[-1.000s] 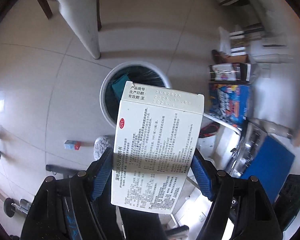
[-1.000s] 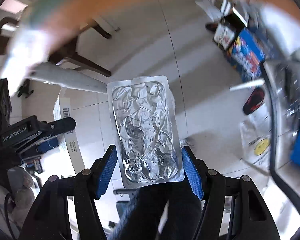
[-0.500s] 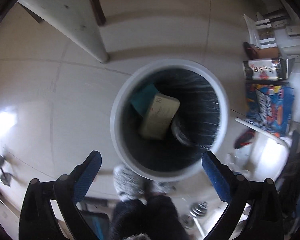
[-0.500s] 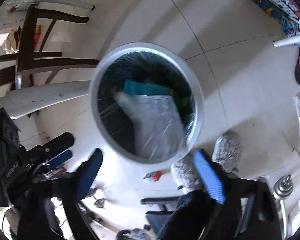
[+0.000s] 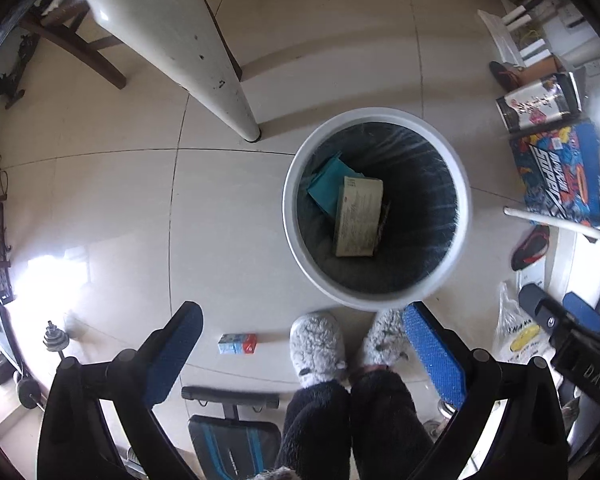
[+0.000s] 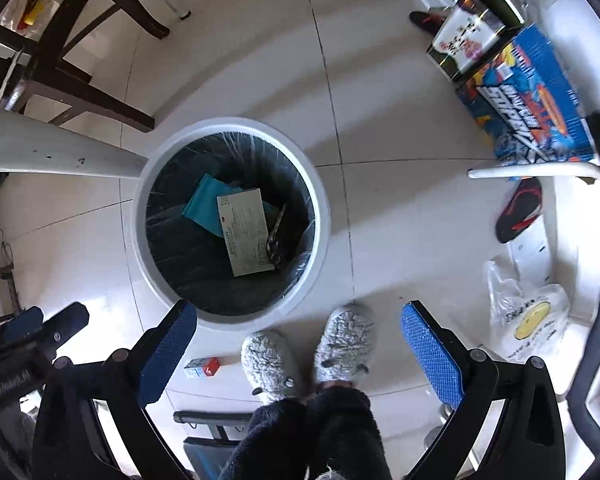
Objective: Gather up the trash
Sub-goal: 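Carry the blister pack and leaflet to the bin and release both, then move both tools back over the table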
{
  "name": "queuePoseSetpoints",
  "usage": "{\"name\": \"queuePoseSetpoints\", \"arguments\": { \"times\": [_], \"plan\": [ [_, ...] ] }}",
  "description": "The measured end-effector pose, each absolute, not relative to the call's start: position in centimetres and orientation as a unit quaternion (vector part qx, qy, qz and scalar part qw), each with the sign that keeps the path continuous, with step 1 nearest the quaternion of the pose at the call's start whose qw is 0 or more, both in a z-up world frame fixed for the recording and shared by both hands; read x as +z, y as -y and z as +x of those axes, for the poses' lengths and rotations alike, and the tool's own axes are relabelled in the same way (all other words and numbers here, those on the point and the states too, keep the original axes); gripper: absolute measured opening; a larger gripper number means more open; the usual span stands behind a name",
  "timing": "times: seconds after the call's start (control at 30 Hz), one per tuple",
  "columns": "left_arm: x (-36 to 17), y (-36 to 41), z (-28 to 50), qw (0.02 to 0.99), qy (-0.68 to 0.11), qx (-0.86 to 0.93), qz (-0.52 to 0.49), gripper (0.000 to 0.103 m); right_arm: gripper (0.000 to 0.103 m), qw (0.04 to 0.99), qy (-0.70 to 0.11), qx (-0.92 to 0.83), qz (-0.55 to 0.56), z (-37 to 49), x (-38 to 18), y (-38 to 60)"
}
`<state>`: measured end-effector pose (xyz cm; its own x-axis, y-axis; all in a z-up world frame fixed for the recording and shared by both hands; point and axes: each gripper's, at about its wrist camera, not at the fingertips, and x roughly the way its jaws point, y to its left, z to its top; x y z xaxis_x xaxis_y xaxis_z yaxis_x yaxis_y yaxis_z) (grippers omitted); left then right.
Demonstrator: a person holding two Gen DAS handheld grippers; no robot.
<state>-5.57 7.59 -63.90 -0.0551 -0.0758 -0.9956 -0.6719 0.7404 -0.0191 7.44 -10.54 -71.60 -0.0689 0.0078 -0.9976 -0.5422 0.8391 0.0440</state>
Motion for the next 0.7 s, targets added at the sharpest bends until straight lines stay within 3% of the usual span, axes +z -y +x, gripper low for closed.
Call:
{"name": "queuePoseSetpoints", "arguments": {
  "times": [0.7],
  "plan": [
    [-42.7,-3.3,-9.7,0.664,-0.664,0.218,-0.266,0.103,0.103,0.680,-0.670,0.232,-0.185,2.5,-47.2,13.2]
  ]
}}
